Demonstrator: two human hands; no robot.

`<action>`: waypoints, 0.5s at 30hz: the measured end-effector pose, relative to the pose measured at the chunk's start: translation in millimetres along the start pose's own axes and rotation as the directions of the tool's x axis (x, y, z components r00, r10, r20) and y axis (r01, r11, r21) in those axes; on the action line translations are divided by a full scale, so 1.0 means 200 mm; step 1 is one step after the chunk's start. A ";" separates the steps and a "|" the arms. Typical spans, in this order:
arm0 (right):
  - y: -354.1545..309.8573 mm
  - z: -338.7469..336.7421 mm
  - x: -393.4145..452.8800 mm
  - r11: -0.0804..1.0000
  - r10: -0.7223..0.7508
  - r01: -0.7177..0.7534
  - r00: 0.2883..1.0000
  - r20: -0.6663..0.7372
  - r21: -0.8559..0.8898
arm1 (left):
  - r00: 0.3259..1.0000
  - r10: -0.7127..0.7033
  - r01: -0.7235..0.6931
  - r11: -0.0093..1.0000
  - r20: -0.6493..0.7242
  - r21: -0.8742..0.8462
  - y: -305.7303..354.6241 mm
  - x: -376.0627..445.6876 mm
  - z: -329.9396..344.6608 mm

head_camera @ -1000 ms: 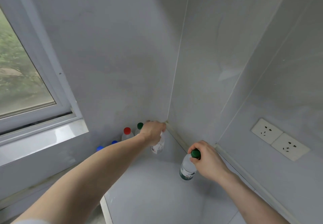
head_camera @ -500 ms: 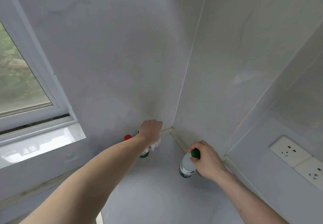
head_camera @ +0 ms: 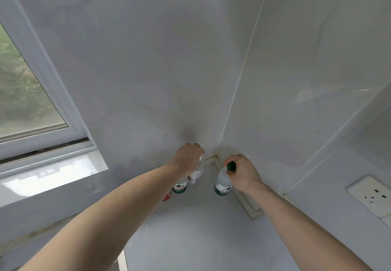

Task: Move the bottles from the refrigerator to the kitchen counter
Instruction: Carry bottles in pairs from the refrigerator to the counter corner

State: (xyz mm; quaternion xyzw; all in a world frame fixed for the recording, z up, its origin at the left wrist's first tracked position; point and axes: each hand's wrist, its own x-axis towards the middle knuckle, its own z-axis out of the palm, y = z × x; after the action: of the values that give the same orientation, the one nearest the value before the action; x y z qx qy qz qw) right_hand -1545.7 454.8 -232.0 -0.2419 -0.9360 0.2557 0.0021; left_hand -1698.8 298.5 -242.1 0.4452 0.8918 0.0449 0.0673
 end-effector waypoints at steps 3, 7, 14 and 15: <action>-0.03 0.03 0.10 1.000 -0.002 0.002 1.000 -0.018 0.004 | 0.999 0.049 -0.049 0.997 -0.006 0.059 0.00 -0.02 -0.01; -0.06 0.10 0.21 1.000 0.020 -0.019 0.999 -0.026 0.023 | 0.998 0.049 -0.046 0.997 -0.041 0.066 -0.02 -0.03 0.00; -0.08 0.18 0.34 0.999 -0.007 0.007 1.000 -0.006 0.054 | 0.998 -0.046 0.049 0.997 -0.048 0.061 -0.03 -0.02 0.01; -0.08 0.19 0.35 0.998 -0.020 0.020 1.000 -0.003 0.056 | 0.997 -0.068 0.071 0.995 -0.044 0.064 -0.02 -0.01 0.00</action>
State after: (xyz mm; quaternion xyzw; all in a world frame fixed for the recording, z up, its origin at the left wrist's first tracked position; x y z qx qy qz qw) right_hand -1619.3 455.9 -266.5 -0.2325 -0.9309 0.2815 0.0126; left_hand -1701.5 294.0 -242.6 0.4149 0.9089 0.0226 0.0356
